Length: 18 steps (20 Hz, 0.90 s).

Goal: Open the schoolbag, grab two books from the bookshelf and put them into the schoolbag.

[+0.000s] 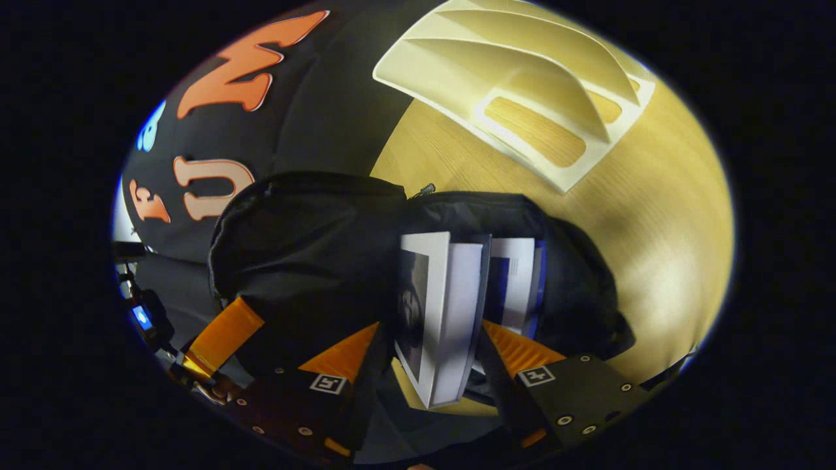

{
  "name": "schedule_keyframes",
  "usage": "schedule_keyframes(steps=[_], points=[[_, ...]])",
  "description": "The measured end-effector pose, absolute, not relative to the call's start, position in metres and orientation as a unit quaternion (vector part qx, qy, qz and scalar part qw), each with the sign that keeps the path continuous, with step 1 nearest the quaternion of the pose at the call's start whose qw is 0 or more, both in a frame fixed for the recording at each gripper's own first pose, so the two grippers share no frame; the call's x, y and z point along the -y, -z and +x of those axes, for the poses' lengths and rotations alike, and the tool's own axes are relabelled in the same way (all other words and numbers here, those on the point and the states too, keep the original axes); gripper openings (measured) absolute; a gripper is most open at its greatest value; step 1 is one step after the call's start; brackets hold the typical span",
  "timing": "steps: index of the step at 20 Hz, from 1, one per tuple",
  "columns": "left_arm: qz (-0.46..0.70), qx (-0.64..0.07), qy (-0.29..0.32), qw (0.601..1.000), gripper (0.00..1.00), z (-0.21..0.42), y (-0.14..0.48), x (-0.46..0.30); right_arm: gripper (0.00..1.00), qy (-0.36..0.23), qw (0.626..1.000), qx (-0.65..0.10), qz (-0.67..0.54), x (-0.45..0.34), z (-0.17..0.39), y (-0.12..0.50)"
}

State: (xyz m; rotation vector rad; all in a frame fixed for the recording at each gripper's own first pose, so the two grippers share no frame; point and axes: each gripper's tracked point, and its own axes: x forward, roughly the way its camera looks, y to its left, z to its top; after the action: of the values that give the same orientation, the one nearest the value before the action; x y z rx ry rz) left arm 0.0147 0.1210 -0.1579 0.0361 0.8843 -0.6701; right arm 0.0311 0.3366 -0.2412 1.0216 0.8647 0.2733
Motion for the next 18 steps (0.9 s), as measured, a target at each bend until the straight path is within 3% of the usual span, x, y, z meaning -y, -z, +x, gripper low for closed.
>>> schedule_keyframes(steps=[4,6,8,12,17,18], points=[[0.003,-0.429,0.309,0.849,0.19,0.005,0.162,-0.102,0.96,-0.131,0.797,-0.38,0.45,-0.3,0.034,0.222],[0.001,-0.427,0.305,0.851,0.23,0.0,0.159,-0.09,0.97,-0.128,0.813,-0.373,0.428,-0.282,0.031,0.219],[0.008,-0.423,0.293,0.857,0.4,-0.001,0.159,-0.083,0.98,-0.124,0.83,-0.367,0.402,-0.261,0.027,0.214],[-0.003,-0.418,0.273,0.866,0.55,-0.004,0.151,-0.059,0.98,-0.116,0.863,-0.343,0.351,-0.212,0.024,0.197],[0.001,-0.371,0.238,0.897,0.89,0.0,0.129,-0.022,0.98,-0.096,0.913,-0.285,0.276,-0.141,0.03,0.159],[-0.001,-0.354,0.228,0.907,0.92,0.001,0.12,-0.015,0.98,-0.088,0.923,-0.273,0.257,-0.124,0.029,0.151]])
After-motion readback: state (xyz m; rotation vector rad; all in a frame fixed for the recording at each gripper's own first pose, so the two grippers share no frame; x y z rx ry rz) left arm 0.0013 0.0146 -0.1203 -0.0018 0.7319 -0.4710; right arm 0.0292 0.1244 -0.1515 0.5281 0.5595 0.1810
